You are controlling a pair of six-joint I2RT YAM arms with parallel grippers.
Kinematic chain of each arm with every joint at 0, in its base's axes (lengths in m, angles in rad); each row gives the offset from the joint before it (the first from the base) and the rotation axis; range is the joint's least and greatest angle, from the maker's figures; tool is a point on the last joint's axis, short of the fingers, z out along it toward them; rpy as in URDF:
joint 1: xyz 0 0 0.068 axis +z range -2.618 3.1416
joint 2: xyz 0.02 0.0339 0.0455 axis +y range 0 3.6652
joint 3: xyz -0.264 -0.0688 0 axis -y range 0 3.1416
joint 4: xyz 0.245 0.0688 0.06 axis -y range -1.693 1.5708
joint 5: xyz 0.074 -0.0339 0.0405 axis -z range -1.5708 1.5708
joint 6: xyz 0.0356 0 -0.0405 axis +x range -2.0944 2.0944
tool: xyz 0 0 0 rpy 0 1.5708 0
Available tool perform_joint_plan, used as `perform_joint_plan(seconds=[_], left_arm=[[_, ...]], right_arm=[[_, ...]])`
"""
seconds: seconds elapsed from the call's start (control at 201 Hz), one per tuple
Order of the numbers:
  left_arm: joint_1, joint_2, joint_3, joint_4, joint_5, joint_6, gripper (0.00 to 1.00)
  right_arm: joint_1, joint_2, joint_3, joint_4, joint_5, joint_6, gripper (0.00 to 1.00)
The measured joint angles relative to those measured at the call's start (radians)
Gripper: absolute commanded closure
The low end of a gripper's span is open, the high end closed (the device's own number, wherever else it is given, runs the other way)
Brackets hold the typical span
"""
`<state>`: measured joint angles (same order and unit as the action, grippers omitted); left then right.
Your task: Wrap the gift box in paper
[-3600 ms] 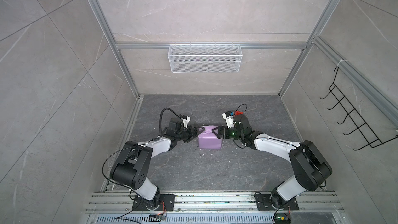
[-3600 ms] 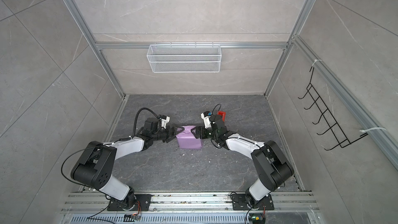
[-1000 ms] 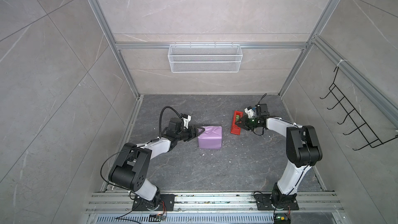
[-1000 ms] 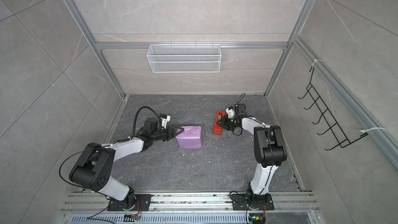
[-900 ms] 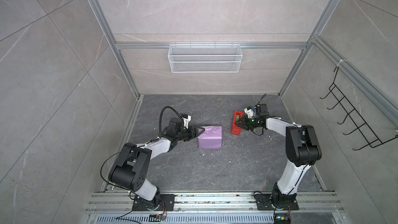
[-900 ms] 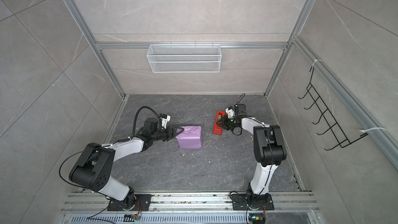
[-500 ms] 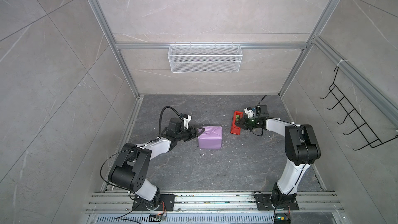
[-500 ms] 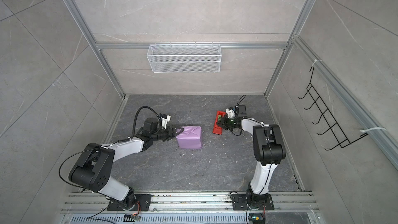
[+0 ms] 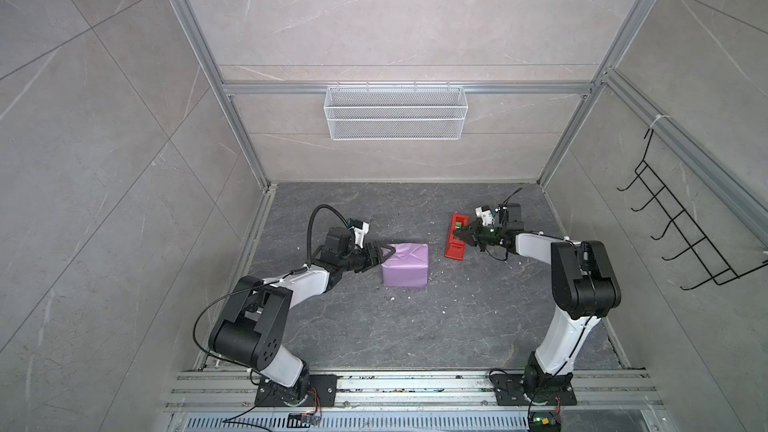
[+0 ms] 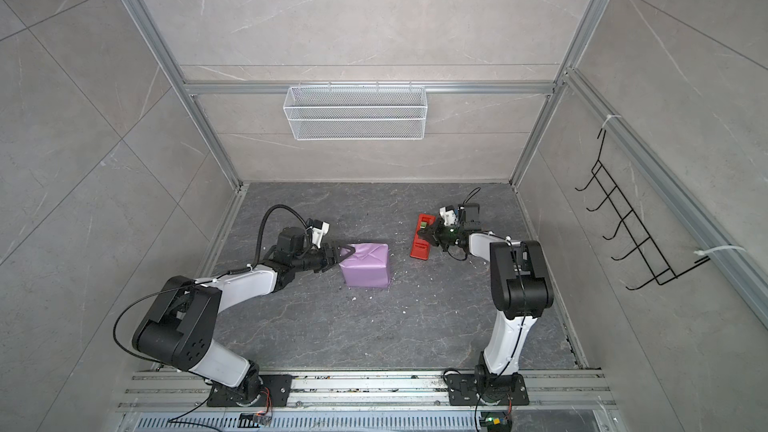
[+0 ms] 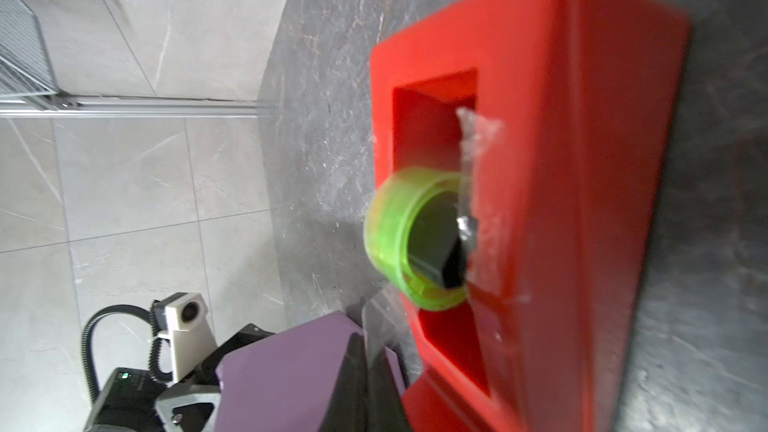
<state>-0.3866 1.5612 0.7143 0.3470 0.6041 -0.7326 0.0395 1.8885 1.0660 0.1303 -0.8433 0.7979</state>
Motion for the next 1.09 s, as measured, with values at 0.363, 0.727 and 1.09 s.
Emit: perform_joint_plan(seconds=[0.363, 0.727, 1.09], left_arm=[[-0.001, -0.005, 0.000, -0.005, 0.000, 0.000, 0.27], [-0.001, -0.005, 0.000, -0.005, -0.001, 0.000, 0.27], [-0.001, -0.005, 0.000, -0.005, 0.000, 0.000, 0.27]], right_arm=[[-0.008, -0.002, 0.036, -0.001, -0.006, 0.041, 1.00], [-0.014, -0.002, 0.181, -0.097, -0.010, 0.044, 1.00], [-0.014, -0.006, 0.214, -0.184, -0.009, 0.037, 1.00]])
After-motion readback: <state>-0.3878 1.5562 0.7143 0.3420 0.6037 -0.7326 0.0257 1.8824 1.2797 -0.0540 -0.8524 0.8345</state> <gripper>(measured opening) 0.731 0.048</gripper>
